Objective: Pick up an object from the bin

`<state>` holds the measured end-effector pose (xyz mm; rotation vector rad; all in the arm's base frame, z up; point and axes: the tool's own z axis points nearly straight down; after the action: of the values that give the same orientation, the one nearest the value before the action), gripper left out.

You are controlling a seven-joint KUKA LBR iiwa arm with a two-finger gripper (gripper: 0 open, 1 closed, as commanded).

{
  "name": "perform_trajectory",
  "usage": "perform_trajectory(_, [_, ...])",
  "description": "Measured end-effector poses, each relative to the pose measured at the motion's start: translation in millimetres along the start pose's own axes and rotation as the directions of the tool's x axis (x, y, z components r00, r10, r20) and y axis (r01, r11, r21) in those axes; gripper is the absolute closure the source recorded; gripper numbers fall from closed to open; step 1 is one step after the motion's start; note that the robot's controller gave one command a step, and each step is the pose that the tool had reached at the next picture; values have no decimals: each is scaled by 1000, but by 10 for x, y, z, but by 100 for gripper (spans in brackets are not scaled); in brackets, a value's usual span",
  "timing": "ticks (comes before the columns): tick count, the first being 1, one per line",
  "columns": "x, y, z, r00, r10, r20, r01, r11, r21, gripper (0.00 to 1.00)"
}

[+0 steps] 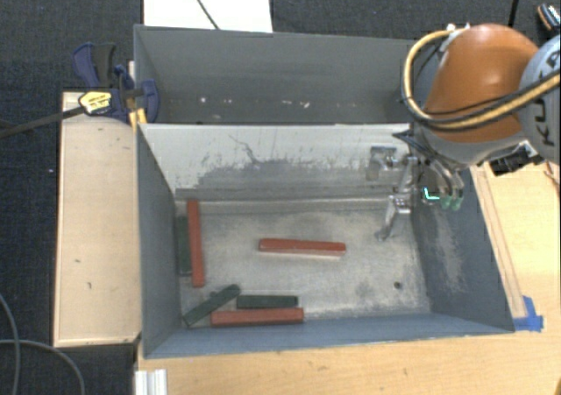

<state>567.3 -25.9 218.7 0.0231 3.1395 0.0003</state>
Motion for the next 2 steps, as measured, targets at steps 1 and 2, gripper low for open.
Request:
perform_trajectory(1, [172,869,1525,988,-157,-7,157,988,-3,0])
perform_trajectory(2, [178,788,1167,994,-107,4,107,994,-1,0])
